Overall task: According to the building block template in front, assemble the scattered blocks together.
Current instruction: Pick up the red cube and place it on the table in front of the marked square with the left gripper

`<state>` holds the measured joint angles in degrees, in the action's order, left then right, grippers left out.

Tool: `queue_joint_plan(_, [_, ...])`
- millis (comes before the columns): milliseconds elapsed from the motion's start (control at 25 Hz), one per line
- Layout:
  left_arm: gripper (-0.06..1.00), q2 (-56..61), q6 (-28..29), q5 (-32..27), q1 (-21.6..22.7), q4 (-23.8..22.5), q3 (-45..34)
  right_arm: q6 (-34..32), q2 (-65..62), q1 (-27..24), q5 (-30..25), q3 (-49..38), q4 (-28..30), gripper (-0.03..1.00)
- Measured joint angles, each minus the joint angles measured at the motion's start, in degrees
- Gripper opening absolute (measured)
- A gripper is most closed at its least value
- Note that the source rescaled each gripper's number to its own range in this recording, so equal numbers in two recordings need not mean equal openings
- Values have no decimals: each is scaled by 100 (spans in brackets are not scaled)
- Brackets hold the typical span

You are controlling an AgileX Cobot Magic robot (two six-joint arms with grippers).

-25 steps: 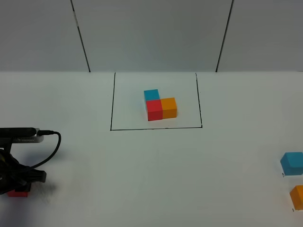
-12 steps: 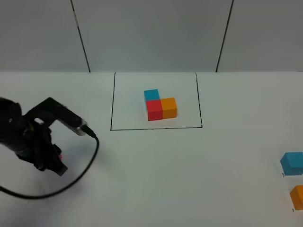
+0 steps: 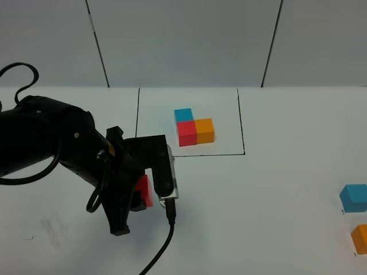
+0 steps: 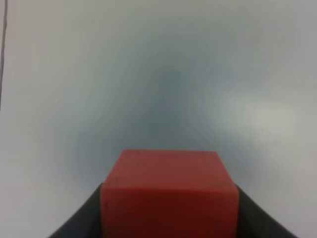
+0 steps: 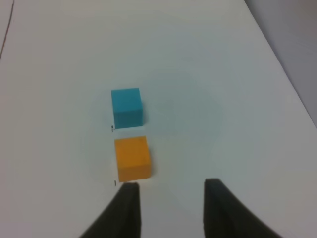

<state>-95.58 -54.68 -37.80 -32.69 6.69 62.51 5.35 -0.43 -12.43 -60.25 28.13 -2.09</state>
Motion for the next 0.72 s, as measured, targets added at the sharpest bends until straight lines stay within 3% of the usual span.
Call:
queue_joint_plan(400, [0,-977,160,197,-454,1,18,-5,0,0,0,0,0,0])
queue_joint_plan(720, [0,-1585,173,587,-518,1,30,-1,0,0,0,0,0,0])
